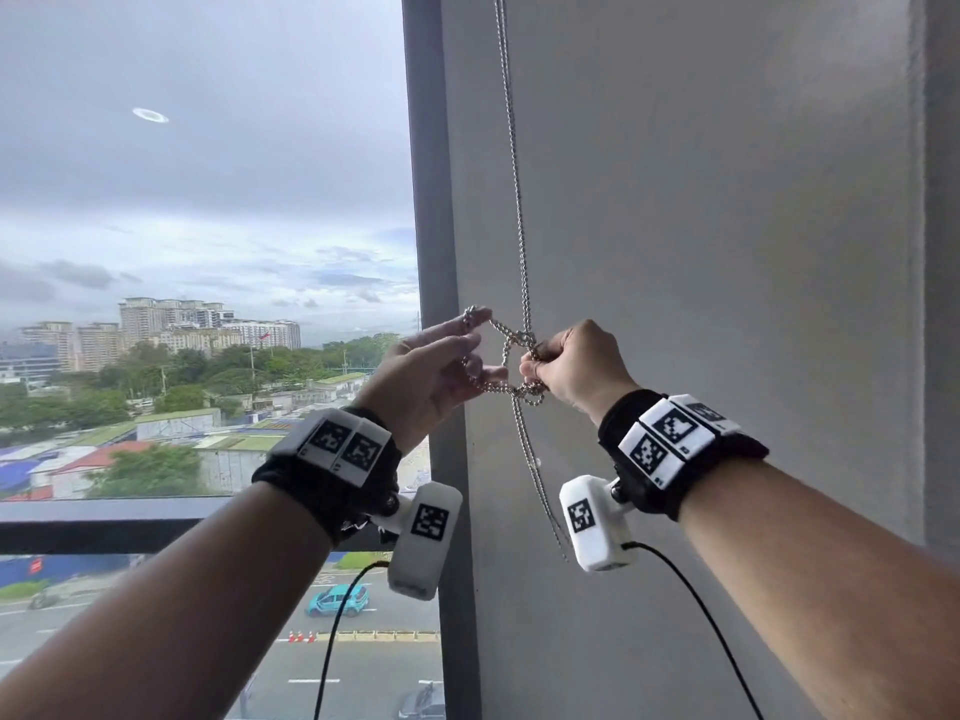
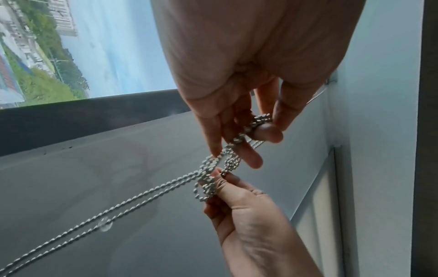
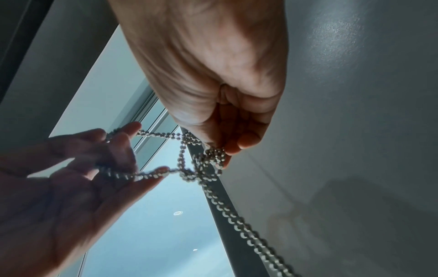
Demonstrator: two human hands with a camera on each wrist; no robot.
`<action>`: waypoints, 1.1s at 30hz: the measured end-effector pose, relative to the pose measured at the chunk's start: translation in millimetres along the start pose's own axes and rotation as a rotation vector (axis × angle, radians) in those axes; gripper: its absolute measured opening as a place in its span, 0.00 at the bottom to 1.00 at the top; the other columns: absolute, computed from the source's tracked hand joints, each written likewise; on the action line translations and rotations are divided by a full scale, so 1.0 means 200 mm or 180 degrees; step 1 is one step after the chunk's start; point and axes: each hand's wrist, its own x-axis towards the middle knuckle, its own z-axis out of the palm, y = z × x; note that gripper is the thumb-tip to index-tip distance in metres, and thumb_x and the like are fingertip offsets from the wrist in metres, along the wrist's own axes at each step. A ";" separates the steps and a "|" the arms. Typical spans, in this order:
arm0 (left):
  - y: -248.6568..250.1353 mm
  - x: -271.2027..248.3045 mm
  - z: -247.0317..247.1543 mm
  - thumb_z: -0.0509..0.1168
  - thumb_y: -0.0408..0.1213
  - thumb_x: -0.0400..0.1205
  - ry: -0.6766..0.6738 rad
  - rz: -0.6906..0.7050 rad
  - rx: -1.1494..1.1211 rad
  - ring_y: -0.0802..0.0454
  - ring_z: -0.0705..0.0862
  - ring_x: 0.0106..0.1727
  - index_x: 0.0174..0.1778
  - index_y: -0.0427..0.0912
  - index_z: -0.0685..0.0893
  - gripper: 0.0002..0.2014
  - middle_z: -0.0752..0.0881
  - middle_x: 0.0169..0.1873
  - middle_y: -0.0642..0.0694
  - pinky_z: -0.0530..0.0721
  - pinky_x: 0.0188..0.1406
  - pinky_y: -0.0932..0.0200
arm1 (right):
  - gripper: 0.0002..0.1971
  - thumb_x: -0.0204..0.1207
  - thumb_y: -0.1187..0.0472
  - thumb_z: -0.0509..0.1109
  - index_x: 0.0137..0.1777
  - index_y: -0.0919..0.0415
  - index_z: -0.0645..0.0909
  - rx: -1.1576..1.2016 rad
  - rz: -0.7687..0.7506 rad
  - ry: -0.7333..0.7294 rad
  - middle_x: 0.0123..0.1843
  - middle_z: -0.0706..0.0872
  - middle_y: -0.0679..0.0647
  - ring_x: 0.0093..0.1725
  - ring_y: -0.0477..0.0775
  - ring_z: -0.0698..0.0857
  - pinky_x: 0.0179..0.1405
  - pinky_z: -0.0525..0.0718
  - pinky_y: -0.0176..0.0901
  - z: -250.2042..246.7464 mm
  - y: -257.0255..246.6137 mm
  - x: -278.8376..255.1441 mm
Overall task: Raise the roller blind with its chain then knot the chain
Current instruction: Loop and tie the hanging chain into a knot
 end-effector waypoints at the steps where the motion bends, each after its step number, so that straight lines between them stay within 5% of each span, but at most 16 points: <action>1: -0.01 0.00 0.01 0.60 0.26 0.80 -0.0034 0.0090 -0.0047 0.41 0.85 0.38 0.66 0.41 0.81 0.19 0.80 0.27 0.42 0.86 0.54 0.46 | 0.10 0.69 0.59 0.80 0.48 0.62 0.92 -0.0024 -0.0004 0.0000 0.44 0.94 0.58 0.40 0.48 0.90 0.36 0.75 0.20 0.00 0.00 0.00; 5: -0.05 -0.02 0.05 0.58 0.25 0.82 -0.0087 0.0447 0.0418 0.47 0.84 0.31 0.74 0.48 0.73 0.25 0.80 0.28 0.41 0.87 0.54 0.46 | 0.11 0.69 0.58 0.80 0.50 0.62 0.92 -0.0106 -0.0057 -0.0001 0.46 0.94 0.59 0.44 0.50 0.90 0.37 0.73 0.20 -0.01 -0.01 0.00; 10: -0.04 -0.03 0.07 0.58 0.25 0.82 0.0213 0.0587 0.0838 0.53 0.72 0.21 0.72 0.45 0.75 0.22 0.75 0.24 0.42 0.85 0.29 0.58 | 0.11 0.70 0.58 0.80 0.50 0.62 0.92 -0.0150 -0.0064 0.0008 0.47 0.94 0.59 0.48 0.51 0.91 0.45 0.74 0.24 -0.02 0.01 0.00; 14: -0.03 -0.05 0.05 0.60 0.28 0.82 0.0335 0.0172 0.1046 0.55 0.63 0.20 0.65 0.43 0.83 0.17 0.72 0.23 0.46 0.67 0.14 0.66 | 0.11 0.69 0.58 0.80 0.48 0.63 0.92 -0.0227 -0.0043 0.0049 0.45 0.94 0.59 0.48 0.52 0.91 0.47 0.77 0.28 -0.04 0.03 0.01; 17: -0.04 -0.07 0.03 0.61 0.30 0.82 0.0186 -0.0397 0.1245 0.55 0.59 0.19 0.57 0.35 0.86 0.12 0.68 0.22 0.46 0.57 0.15 0.69 | 0.08 0.69 0.63 0.78 0.47 0.63 0.92 -0.0362 -0.0060 0.0054 0.46 0.94 0.61 0.49 0.56 0.91 0.40 0.74 0.27 -0.06 0.04 0.01; 22: -0.09 -0.09 0.04 0.71 0.36 0.75 -0.0097 -0.1048 0.1842 0.54 0.63 0.17 0.51 0.24 0.83 0.17 0.74 0.20 0.44 0.62 0.16 0.69 | 0.08 0.69 0.64 0.77 0.47 0.63 0.92 -0.0394 -0.0121 0.0056 0.47 0.93 0.62 0.51 0.56 0.90 0.34 0.72 0.23 -0.06 0.03 0.00; 28: -0.18 -0.08 0.06 0.71 0.33 0.74 -0.0150 -0.1309 0.2857 0.56 0.72 0.12 0.47 0.35 0.78 0.11 0.87 0.28 0.41 0.67 0.14 0.67 | 0.08 0.70 0.62 0.77 0.47 0.63 0.92 -0.0390 -0.0139 0.0071 0.45 0.93 0.63 0.51 0.56 0.91 0.49 0.82 0.37 -0.06 0.03 0.01; 33: -0.21 -0.08 0.07 0.65 0.43 0.78 -0.0121 -0.1872 0.2265 0.49 0.83 0.22 0.48 0.38 0.76 0.12 0.90 0.44 0.35 0.72 0.19 0.67 | 0.06 0.70 0.62 0.76 0.43 0.63 0.92 -0.0550 -0.0301 0.0099 0.42 0.93 0.64 0.47 0.60 0.91 0.49 0.86 0.45 -0.04 0.03 0.01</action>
